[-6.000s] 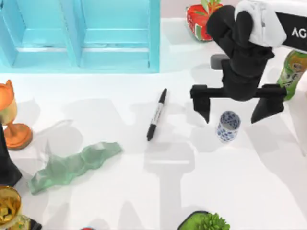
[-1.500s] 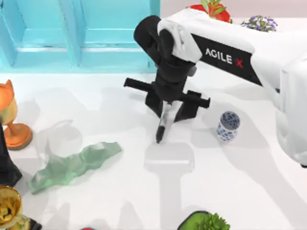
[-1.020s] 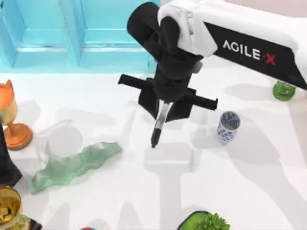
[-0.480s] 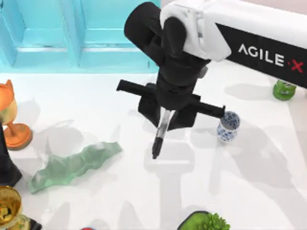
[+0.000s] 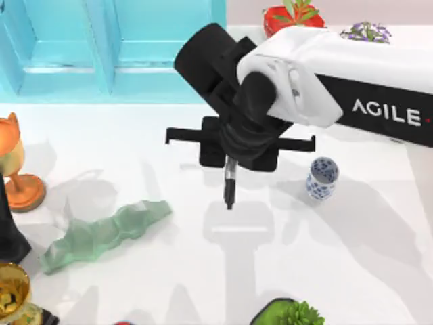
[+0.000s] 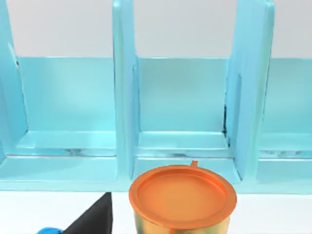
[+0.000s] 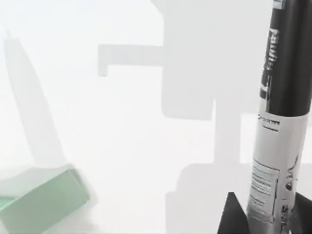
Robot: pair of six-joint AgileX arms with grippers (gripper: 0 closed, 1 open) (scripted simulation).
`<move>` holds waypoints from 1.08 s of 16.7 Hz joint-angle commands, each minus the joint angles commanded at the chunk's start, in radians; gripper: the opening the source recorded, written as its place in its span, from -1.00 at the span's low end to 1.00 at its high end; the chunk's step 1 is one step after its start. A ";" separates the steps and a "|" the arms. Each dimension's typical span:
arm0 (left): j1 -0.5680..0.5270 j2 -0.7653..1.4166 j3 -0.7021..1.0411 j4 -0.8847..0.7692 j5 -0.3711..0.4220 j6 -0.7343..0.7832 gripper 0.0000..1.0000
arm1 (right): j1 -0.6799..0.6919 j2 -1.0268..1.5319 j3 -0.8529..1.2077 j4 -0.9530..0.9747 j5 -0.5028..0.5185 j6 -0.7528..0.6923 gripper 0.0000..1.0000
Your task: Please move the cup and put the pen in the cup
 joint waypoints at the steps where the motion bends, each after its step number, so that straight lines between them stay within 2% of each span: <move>1: 0.000 0.000 0.000 0.000 0.000 0.000 1.00 | 0.008 -0.020 -0.059 0.081 0.051 -0.046 -1.00; 11: 0.000 0.000 0.000 0.000 0.000 0.000 1.00 | 0.103 -0.242 -0.755 1.041 0.579 -0.565 -1.00; 18: 0.000 0.000 0.000 0.000 0.000 0.000 1.00 | 0.164 -0.454 -1.051 1.645 0.841 -0.802 -1.00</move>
